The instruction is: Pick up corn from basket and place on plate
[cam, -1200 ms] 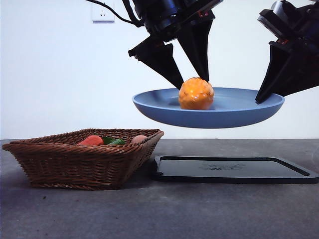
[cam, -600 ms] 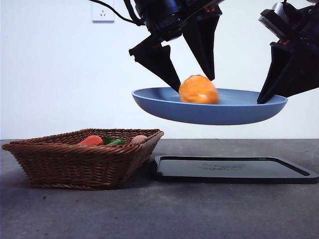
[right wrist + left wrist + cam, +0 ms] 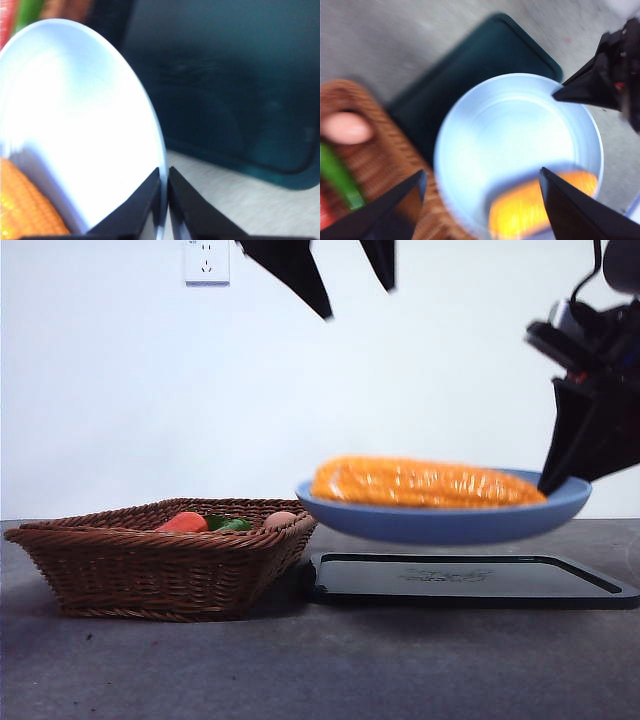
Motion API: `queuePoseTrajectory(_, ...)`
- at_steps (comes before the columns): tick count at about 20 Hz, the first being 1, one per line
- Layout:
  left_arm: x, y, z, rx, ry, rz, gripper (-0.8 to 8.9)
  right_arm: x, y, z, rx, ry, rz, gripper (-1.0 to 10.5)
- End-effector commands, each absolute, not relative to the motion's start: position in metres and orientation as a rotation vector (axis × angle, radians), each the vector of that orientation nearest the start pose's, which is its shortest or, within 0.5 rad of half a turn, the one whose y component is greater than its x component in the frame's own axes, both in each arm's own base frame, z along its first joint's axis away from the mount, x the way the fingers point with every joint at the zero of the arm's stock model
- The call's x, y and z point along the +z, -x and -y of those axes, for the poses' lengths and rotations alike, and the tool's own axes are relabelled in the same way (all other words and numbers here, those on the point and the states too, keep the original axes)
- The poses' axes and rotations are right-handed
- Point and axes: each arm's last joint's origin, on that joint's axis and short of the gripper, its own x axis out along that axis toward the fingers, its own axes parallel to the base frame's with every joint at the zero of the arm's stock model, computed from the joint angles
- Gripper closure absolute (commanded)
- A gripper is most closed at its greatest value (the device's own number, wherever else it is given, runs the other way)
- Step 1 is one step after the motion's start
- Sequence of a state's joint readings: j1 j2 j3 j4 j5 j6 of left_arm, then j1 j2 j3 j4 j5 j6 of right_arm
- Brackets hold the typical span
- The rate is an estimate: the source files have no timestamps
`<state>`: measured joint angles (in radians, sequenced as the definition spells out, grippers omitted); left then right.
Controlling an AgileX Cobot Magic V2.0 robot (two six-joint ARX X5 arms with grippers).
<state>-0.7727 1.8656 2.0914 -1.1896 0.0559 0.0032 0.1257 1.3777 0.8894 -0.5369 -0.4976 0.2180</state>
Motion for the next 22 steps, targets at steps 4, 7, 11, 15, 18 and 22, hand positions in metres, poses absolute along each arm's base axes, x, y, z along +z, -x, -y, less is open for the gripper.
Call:
queuePoseTrajectory(4, 0.430, -0.272, 0.238, -0.718, -0.353, -0.879, 4.45, 0.206, -0.290, -0.022, 0.372, -0.448, -1.062, 9.5)
queuePoseTrajectory(7, 0.442, -0.273, 0.224, -0.693, -0.334, -0.865, 4.47, 0.204, -0.312, -0.010, 0.334, -0.470, -1.054, 9.5)
queuePoseTrajectory(11, 0.444, -0.276, 0.219, -0.676, -0.323, -0.860, 4.47, 0.196, -0.343, -0.006, 0.321, -0.478, -1.066, 9.5)
queuePoseTrajectory(15, 0.444, -0.277, 0.219, -0.677, -0.322, -0.857, 4.48, 0.176, -0.355, -0.006, 0.318, -0.476, -1.117, 9.5)
queuePoseTrajectory(18, 0.444, -0.277, 0.219, -0.676, -0.322, -0.858, 4.48, 0.170, -0.356, -0.006, 0.320, -0.457, -1.129, 9.4)
queuePoseTrajectory(22, 0.444, -0.277, 0.219, -0.677, -0.322, -0.858, 4.48, 0.171, -0.357, -0.006, 0.321, -0.457, -1.117, 7.7)
